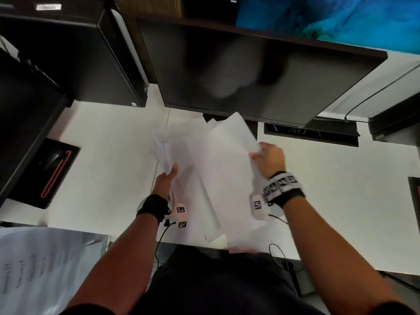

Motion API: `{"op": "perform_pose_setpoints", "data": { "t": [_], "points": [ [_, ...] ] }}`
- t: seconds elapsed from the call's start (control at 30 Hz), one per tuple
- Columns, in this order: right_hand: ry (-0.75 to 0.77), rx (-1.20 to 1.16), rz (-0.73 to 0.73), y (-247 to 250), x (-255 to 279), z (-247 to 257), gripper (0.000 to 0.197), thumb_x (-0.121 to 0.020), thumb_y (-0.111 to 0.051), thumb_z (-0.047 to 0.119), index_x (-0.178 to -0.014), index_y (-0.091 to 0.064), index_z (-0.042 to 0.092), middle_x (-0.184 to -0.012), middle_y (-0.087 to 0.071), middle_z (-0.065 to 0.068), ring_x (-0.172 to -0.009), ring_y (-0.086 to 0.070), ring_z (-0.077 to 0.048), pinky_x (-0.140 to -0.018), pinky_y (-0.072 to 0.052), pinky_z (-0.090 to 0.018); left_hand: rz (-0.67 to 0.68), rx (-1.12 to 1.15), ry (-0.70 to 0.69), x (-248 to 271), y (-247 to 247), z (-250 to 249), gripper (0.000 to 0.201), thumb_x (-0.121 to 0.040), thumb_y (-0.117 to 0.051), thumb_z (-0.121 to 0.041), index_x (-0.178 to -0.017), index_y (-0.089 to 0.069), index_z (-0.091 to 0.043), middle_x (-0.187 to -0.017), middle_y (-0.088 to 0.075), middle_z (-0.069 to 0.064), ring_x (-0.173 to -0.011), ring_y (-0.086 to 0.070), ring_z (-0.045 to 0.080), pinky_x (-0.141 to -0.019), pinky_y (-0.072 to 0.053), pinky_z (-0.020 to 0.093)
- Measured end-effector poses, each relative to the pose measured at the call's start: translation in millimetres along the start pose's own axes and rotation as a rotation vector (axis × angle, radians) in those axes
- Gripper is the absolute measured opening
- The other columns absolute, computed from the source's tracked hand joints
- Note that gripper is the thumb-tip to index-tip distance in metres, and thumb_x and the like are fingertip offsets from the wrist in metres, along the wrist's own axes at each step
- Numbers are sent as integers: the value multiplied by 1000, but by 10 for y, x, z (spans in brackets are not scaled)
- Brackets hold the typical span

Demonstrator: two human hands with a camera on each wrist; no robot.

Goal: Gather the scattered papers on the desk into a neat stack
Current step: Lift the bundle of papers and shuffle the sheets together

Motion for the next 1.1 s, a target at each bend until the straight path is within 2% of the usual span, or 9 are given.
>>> {"op": "perform_pose_setpoints", "data": {
  "t": [0.07,0.13,0.23,0.3,0.4,0.57,0.77,0.93,1.1],
  "points": [
    [-59,11,80,-460,-30,5,30,-88,-63,26,-115,-68,14,-110,-71,-16,-105,-64,-35,-87,-50,-34,-5,-47,16,6,3,28,101,-52,-65,-92,-123,-67,-20,-110,-76,5,-103,-70,27,-97,-53,45],
    [-111,7,132,-787,-15,-20,39,-89,-62,25,-126,-62,14,-123,-67,-15,-114,-62,-34,-95,-49,-35,-4,-93,-10,51,-24,4,97,-46,-67,-92,-111,-69,-21,-105,-75,6,-96,-70,27,-93,-53,42],
    [-115,5,232,-1097,16,-41,41,-85,-65,25,-124,-63,14,-121,-67,-13,-115,-61,-33,-95,-50,-35,-24,-154,-58,80,-87,-20,60,-60,-91,-48,-105,-71,-14,-100,-76,4,-99,-71,27,-94,-55,40],
    [-106,-1,286,-1164,44,-51,43,-84,-69,26,-124,-63,14,-119,-66,-10,-115,-61,-32,-95,-49,-34,-53,-185,-61,78,-93,3,35,-71,-89,-14,-100,-71,-11,-95,-75,6,-97,-71,29,-95,-56,43],
    [-95,-25,215,-1033,30,-173,53,-79,-76,36,-125,-59,18,-125,-56,-8,-118,-55,-30,-99,-46,-37,-68,-149,-94,112,-89,3,32,-72,-84,0,-102,-74,-5,-98,-77,14,-95,-73,34,-93,-57,50],
    [-281,-6,-9,-564,-50,-719,95,-70,-74,64,-146,-35,22,-153,-29,-5,-135,-35,-31,-108,-39,-52,-47,-47,-226,333,-9,-119,33,-76,-75,11,-106,-73,-1,-101,-76,18,-93,-72,35,-89,-58,45],
    [-843,22,-15,-425,376,-1384,91,-70,-81,52,-135,-38,5,-138,-36,-15,-128,-40,-37,-104,-39,-53,-85,-42,-255,356,169,-70,29,-77,-75,9,-104,-74,-4,-95,-77,9,-89,-71,29,-91,-56,44],
    [-820,68,77,-766,650,-1435,91,-66,-84,51,-132,-40,7,-134,-43,-13,-128,-44,-34,-104,-40,-51,-105,-45,-249,336,155,34,28,-77,-75,7,-101,-74,-6,-89,-77,5,-85,-70,28,-90,-56,43],
    [-688,129,127,-749,698,-1485,55,-74,-75,50,-114,-64,14,-126,-55,-11,-119,-50,-33,-96,-46,-44,-117,-46,-246,289,142,87,41,-76,-77,7,-116,-69,4,-102,-74,16,-90,-70,29,-89,-56,42]
  ]
}}
Point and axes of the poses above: each hand's wrist, its own x-axis away from the middle knuckle, its own y-axis out of the back of the hand, z = x × y, the point moved 5 cm from there along -x, towards the middle knuckle
